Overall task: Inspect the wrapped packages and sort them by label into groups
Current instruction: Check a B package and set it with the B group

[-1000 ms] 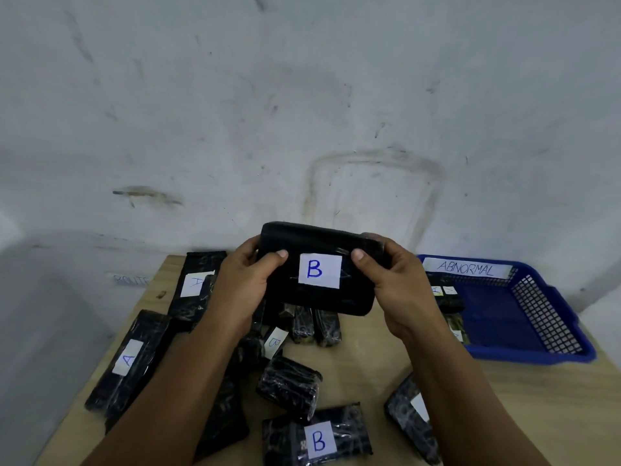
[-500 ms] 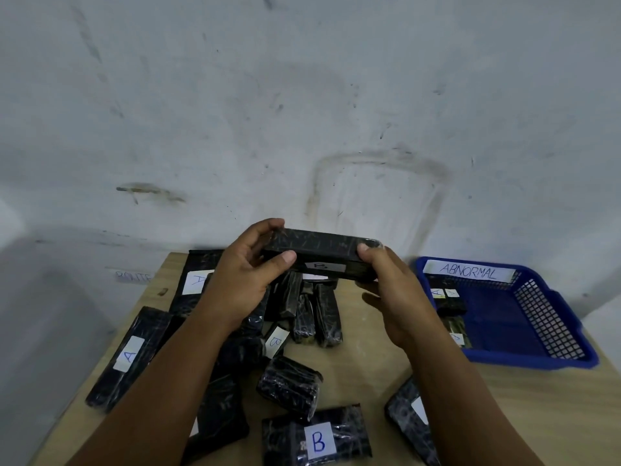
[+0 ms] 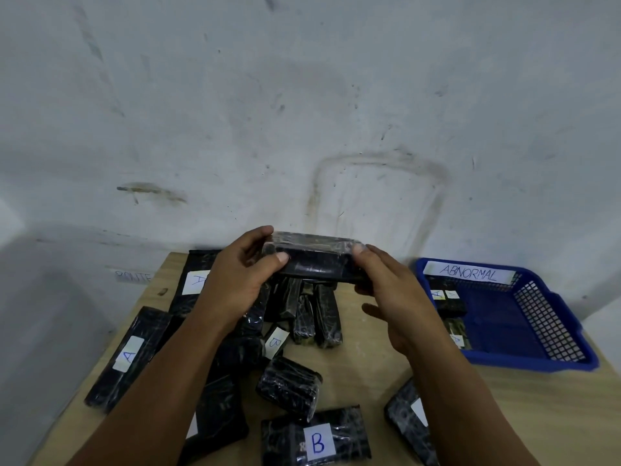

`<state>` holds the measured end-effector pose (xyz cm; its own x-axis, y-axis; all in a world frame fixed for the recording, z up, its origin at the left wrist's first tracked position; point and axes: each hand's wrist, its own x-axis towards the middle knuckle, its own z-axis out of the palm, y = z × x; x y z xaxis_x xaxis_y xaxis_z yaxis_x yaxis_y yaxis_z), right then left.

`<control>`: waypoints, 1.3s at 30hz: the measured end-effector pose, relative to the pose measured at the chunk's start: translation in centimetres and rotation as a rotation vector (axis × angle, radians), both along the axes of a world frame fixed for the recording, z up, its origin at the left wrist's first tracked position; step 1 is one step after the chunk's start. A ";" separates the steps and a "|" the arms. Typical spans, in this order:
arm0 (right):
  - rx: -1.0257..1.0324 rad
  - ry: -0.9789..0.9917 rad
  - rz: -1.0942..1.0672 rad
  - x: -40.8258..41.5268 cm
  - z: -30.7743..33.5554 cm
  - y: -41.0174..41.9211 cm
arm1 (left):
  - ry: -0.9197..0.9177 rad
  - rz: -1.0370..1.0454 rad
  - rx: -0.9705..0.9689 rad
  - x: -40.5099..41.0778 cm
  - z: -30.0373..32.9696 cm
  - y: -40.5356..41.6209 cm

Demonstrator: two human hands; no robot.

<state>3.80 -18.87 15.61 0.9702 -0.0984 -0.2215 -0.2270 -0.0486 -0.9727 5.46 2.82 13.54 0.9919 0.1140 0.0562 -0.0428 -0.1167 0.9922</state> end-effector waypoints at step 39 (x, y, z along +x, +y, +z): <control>-0.007 -0.097 0.008 -0.1 -2.6 0.3 | -0.010 0.084 0.226 -0.3 -1.7 -0.8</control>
<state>3.69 -18.58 13.02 0.9878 -0.0917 -0.1259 -0.1314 -0.0566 -0.9897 5.16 1.97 11.88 0.9787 0.1796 0.0998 -0.0335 -0.3398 0.9399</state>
